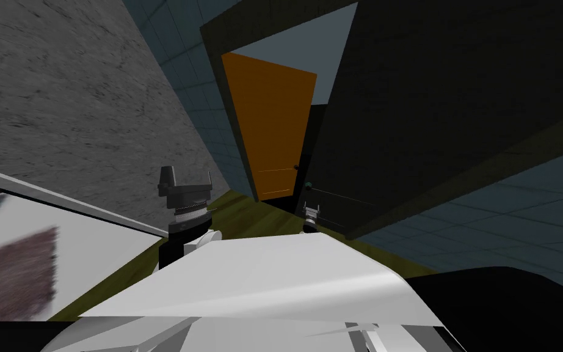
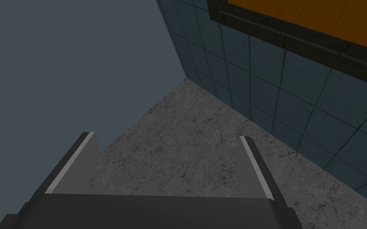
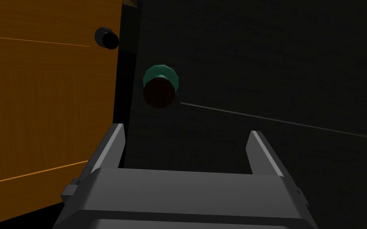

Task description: Push the door open

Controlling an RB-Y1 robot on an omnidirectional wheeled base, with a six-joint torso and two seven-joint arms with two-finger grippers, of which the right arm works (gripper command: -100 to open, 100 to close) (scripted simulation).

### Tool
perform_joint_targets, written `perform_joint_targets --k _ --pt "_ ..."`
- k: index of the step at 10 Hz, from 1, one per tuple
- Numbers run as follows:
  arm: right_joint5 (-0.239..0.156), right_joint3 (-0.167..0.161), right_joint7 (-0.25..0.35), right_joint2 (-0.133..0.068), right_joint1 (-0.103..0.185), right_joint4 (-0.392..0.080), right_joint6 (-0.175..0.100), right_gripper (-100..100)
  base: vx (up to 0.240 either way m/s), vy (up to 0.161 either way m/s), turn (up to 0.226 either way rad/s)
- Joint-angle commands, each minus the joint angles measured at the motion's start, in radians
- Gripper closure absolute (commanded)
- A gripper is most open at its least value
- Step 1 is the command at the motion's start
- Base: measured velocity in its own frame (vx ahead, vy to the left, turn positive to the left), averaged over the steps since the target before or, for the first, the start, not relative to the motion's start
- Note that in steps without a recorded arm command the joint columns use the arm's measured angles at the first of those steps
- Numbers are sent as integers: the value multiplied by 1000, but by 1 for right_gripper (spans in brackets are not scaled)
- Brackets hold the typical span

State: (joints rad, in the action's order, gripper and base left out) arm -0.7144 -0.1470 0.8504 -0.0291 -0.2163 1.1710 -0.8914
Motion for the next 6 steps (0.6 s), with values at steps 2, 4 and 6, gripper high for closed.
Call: perform_joint_targets --k 2,4,6 --pt "-31 -3 34 14 13 -52 -20 -100 113 -82 155" --pt "-51 -5 56 26 21 -90 -34 -100 102 -85 107" --pt "-73 -8 81 40 31 -131 -50 -100 106 -93 132"
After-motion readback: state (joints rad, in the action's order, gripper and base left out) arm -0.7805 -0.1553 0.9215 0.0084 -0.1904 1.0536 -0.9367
